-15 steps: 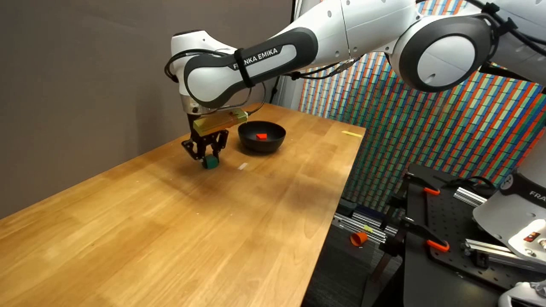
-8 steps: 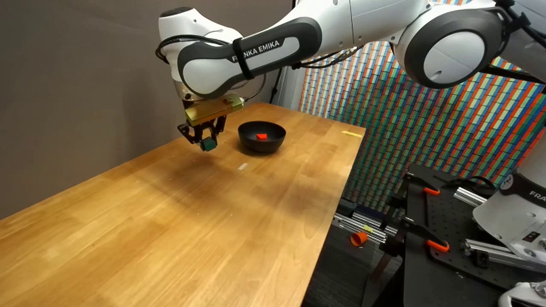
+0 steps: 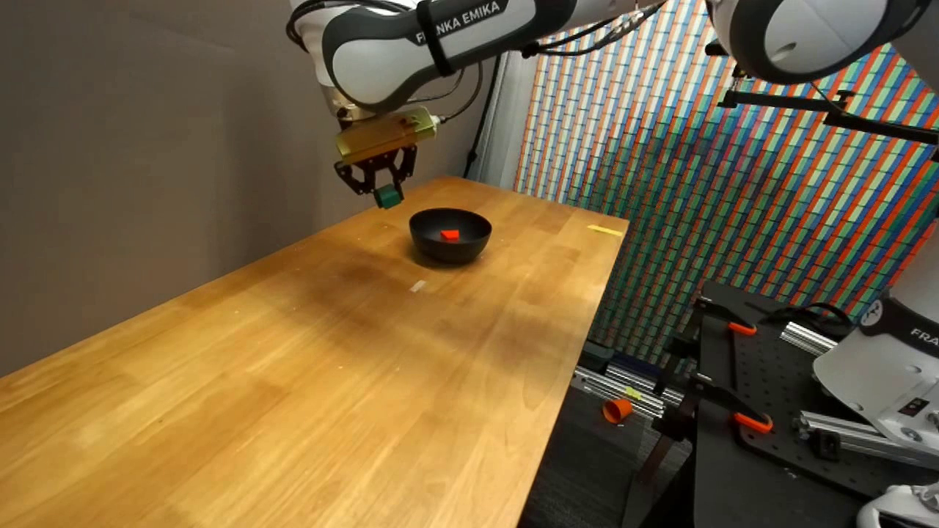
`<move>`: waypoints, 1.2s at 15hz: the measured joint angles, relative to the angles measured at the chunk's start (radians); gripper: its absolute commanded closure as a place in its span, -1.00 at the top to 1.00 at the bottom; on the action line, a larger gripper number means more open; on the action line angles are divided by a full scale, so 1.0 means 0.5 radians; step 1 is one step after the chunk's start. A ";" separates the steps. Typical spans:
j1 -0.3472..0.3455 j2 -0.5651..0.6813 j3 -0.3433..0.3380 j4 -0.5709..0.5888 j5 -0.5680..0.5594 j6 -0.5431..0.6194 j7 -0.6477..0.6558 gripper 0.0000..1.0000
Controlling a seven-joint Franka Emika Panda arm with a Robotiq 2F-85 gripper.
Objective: Put the blocks in the bowl
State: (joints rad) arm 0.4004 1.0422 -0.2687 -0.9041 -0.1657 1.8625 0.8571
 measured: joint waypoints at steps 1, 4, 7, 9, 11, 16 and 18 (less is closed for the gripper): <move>0.000 -0.060 -0.029 -0.087 -0.006 0.000 0.034 -0.69; 0.000 -0.226 -0.097 -0.358 -0.011 0.000 0.114 -0.67; -0.021 -0.381 -0.072 -0.630 -0.106 0.001 0.204 0.32; -0.035 -0.482 -0.037 -0.813 -0.140 0.014 0.251 0.61; -0.052 -0.587 0.009 -0.993 -0.172 0.030 0.277 0.93; -0.206 -0.916 0.241 -1.460 -0.156 0.223 0.110 1.00; -0.290 -1.076 0.327 -1.650 -0.098 0.296 -0.037 1.00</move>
State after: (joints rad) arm 0.2552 0.5044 -0.1053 -1.7293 -0.2147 2.0108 0.8387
